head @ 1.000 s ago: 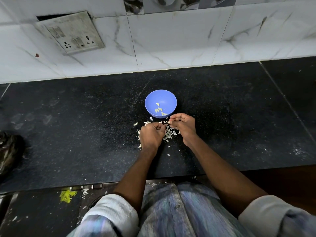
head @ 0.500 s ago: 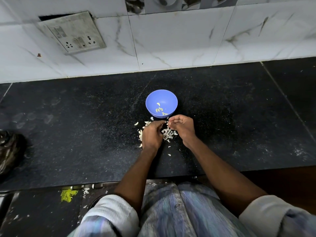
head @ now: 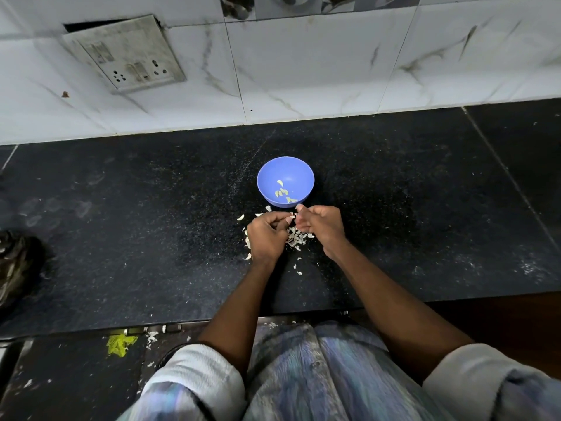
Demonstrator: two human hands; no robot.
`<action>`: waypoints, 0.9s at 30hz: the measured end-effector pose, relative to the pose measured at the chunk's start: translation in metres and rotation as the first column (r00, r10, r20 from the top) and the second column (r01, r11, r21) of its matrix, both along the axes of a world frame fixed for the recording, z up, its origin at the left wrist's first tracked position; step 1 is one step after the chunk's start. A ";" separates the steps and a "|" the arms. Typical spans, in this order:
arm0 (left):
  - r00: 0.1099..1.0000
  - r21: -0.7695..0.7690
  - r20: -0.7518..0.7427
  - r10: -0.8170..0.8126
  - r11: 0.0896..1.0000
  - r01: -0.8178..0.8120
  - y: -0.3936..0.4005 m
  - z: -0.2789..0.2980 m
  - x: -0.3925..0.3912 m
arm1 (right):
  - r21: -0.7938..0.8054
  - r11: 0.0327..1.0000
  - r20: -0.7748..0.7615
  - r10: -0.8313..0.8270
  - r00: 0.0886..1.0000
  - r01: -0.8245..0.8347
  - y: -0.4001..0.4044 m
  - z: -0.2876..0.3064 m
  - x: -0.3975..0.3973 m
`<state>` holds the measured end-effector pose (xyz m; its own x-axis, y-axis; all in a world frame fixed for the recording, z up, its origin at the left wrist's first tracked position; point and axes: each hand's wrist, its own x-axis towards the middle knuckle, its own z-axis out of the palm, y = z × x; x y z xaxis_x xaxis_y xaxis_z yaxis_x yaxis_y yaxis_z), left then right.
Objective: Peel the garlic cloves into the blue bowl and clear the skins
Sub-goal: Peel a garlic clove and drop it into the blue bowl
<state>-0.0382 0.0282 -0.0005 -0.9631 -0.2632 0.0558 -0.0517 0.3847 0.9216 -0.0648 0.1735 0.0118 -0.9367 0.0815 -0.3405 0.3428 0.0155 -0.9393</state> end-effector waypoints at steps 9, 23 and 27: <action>0.997 -0.056 0.076 0.021 0.998 -0.016 -0.008 -0.009 -0.002 | 0.063 0.982 -0.061 0.181 0.982 -0.177 0.003 0.005 0.001; 0.998 -0.049 -0.019 0.058 0.997 -0.059 0.000 -0.002 -0.001 | -0.012 0.998 0.081 0.065 0.995 -0.064 -0.012 -0.006 -0.002; 1.000 -0.133 -0.010 -0.005 0.991 0.004 -0.007 -0.008 -0.004 | 0.036 0.993 0.024 0.111 0.994 -0.112 -0.006 -0.005 -0.007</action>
